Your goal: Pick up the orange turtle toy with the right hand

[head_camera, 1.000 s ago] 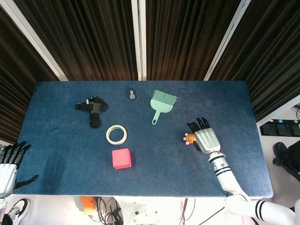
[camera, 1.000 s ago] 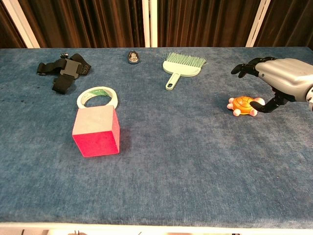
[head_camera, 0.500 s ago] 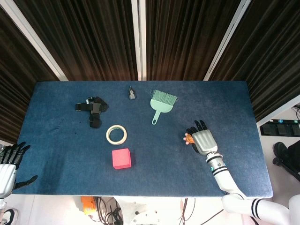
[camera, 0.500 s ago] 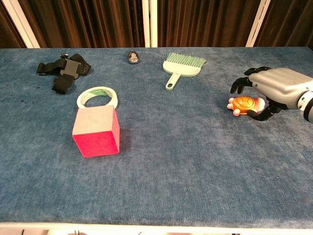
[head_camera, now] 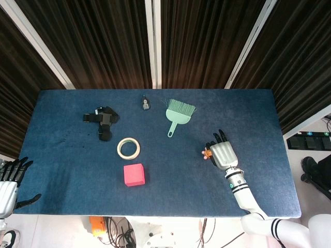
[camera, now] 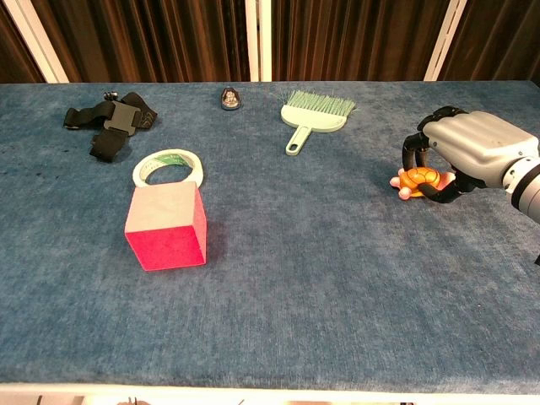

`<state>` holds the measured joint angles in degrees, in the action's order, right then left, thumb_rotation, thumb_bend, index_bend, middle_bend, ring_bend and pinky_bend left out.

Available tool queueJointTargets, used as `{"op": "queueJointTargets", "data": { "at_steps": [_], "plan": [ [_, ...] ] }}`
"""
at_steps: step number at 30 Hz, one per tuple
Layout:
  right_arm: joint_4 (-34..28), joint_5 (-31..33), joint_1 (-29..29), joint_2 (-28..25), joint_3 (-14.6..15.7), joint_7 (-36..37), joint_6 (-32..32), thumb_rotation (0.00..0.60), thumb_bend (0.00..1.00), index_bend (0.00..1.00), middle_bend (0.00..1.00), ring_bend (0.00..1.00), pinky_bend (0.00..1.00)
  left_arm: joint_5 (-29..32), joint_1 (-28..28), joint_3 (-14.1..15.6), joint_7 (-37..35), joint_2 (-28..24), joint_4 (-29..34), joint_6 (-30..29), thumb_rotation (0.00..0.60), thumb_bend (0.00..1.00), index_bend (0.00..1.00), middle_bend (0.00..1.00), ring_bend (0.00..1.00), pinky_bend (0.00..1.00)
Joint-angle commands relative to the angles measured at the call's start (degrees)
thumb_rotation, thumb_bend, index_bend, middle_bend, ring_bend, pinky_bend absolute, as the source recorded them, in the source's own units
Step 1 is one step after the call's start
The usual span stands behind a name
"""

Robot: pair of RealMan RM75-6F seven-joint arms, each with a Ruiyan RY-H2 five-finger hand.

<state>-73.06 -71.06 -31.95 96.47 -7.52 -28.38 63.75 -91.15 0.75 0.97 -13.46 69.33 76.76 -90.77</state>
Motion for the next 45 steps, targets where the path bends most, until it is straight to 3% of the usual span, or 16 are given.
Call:
{"op": "queueJointTargets", "data": {
  "at_steps": [1,3,6,9,10,14,16,19,24,29,34,39,45],
  "plan": [
    [3.70,-2.77,-0.07,2.58,0.38,3.13,1.79,0.600,0.39,0.89,0.77,0.36,0.00,0.07,0.04,0.02,-0.04,0.09,-0.13,0.17,0.600,0.00,0.11,0.03,0.00,0.02],
    [5.49,-4.08,-0.11,3.71,0.45,4.96,2.65,0.600,0.42,0.97,0.83,0.42,0.00,0.07,0.10,0.02,-0.03,0.13,-0.15,0.29,0.600,0.00,0.11,0.03,0.00,0.02],
    [7.91,-5.76,0.05,4.94,0.67,7.48,3.78,0.600,0.45,1.00,0.90,0.48,0.00,-0.04,0.13,-0.04,0.01,0.09,-0.08,0.13,0.600,0.00,0.11,0.03,0.00,0.02],
    [8.36,-6.21,0.28,4.57,0.96,8.27,3.64,0.600,0.42,0.98,0.87,0.46,0.00,-0.05,0.11,-0.08,-0.04,-0.07,-0.04,0.01,0.600,0.00,0.11,0.03,0.00,0.02],
    [7.89,-6.18,0.34,3.78,1.31,8.15,2.89,0.600,0.40,0.92,0.82,0.43,0.00,-0.04,0.10,-0.08,-0.08,-0.10,-0.04,0.02,0.600,0.00,0.11,0.03,0.00,0.02],
    [4.14,-3.67,0.59,0.29,1.40,5.92,-0.49,0.600,0.29,0.38,0.44,0.13,0.00,-0.15,0.17,0.03,-0.10,-0.05,-0.03,0.19,0.600,0.00,0.11,0.03,0.00,0.02],
    [2.07,-2.41,0.63,-1.05,1.00,4.88,-1.39,0.600,0.25,0.20,0.29,0.03,0.00,-0.21,0.22,0.05,-0.07,0.05,-0.01,0.25,0.600,0.00,0.11,0.03,0.00,0.02],
    [0.56,-1.77,0.61,-1.86,0.82,4.25,-1.93,0.600,0.23,0.12,0.21,0.00,0.00,-0.30,0.26,0.06,0.09,0.11,0.08,0.22,0.600,0.00,0.11,0.03,0.00,0.02],
    [-0.56,-1.51,0.56,-2.14,0.68,3.77,-2.01,0.600,0.24,0.12,0.21,0.00,0.00,-0.23,0.21,0.06,0.27,-0.08,0.30,0.20,0.600,0.00,0.11,0.03,0.00,0.02],
    [-0.42,-1.39,0.80,-1.97,0.83,3.57,-1.80,0.600,0.25,0.19,0.26,0.00,0.00,-0.13,0.37,0.02,0.34,-0.15,0.35,0.51,0.600,0.00,0.11,0.03,0.00,0.02],
    [0.53,-0.37,0.92,-0.51,0.27,2.36,-1.17,0.600,0.27,0.37,0.41,0.01,0.00,0.01,0.64,0.07,0.15,0.19,0.07,1.18,0.600,0.00,0.11,0.03,0.00,0.02],
    [3.23,-0.71,0.71,2.41,-0.61,1.86,0.80,0.600,0.32,0.67,0.58,0.13,0.00,0.47,0.57,0.15,-0.69,0.32,-0.50,1.63,0.600,0.00,0.11,0.03,0.00,0.02],
    [7.13,-3.31,0.21,5.43,-1.22,5.07,3.23,0.600,0.35,0.95,0.79,0.31,0.00,0.56,0.44,0.06,-1.07,0.25,-0.74,1.36,0.600,0.00,0.11,0.03,0.00,0.02]
  ]
}}
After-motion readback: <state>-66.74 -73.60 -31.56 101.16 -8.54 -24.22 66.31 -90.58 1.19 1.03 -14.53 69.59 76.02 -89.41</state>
